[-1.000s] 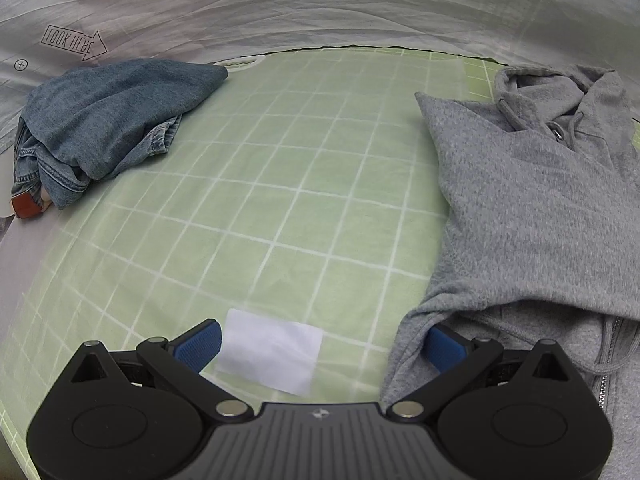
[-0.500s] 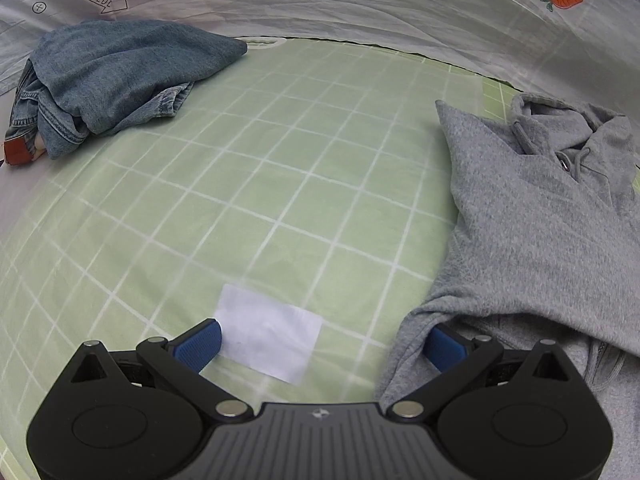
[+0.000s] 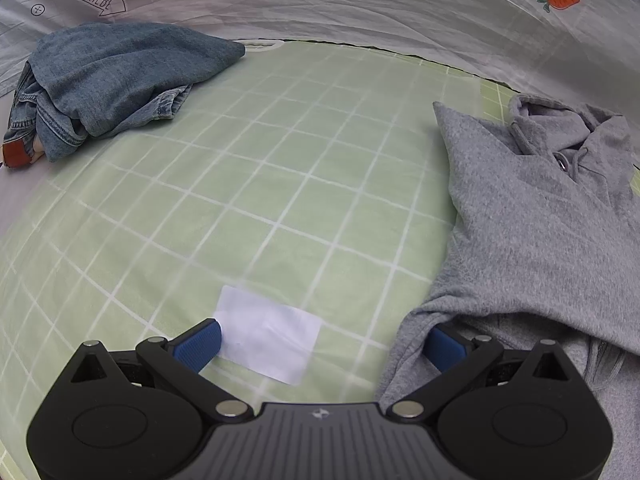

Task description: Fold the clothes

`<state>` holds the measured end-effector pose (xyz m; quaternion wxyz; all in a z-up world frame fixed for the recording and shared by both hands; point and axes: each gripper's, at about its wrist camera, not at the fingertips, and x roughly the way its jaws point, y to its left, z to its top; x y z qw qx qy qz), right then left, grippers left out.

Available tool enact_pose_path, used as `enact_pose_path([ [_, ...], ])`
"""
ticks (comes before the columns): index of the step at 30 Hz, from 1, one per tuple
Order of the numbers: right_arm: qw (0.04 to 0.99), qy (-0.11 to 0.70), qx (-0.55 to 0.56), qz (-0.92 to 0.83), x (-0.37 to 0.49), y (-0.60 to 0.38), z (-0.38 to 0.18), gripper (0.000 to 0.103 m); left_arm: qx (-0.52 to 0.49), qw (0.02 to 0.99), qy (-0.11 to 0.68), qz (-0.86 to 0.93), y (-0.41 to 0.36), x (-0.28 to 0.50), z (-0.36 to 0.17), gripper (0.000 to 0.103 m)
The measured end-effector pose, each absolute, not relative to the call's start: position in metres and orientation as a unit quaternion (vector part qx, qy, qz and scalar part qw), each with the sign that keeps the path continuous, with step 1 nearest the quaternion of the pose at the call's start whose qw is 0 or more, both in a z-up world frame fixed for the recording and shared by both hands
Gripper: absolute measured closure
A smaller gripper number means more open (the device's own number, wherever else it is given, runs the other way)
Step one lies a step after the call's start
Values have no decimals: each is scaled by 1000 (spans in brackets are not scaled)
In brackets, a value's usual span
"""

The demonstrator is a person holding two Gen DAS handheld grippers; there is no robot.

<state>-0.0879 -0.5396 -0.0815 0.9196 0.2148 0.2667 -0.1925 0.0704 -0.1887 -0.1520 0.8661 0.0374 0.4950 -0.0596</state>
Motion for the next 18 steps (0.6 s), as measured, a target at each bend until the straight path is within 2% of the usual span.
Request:
enact_pose_path([
  [2,923,295,193,-155,-74,-519,-86,77,39,866,495,-62,-189,71,-152,0],
  [4,919,313,180,-159,-71,-507,-92,35,41,863,500,-63,-189,72,-151,0],
  [8,913,297,173,-221,-92,-515,-94,1,49,859,506,-62,-191,72,-144,0],
  [18,859,284,173,-390,-179,-577,-106,0,110,888,438,-89,-238,58,-87,0],
])
